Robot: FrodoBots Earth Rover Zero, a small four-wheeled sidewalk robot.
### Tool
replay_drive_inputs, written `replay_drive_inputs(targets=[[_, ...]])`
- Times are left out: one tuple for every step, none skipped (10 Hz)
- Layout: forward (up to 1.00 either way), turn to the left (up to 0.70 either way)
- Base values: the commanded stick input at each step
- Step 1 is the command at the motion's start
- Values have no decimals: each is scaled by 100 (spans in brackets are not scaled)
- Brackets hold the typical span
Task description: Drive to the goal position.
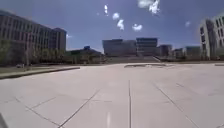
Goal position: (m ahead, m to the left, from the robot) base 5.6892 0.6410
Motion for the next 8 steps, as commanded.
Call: replay_drive_inputs(targets=[[50,0],[50,0],[50,0],[50,0],[50,0],[50,0],[50,0],[50,0]])
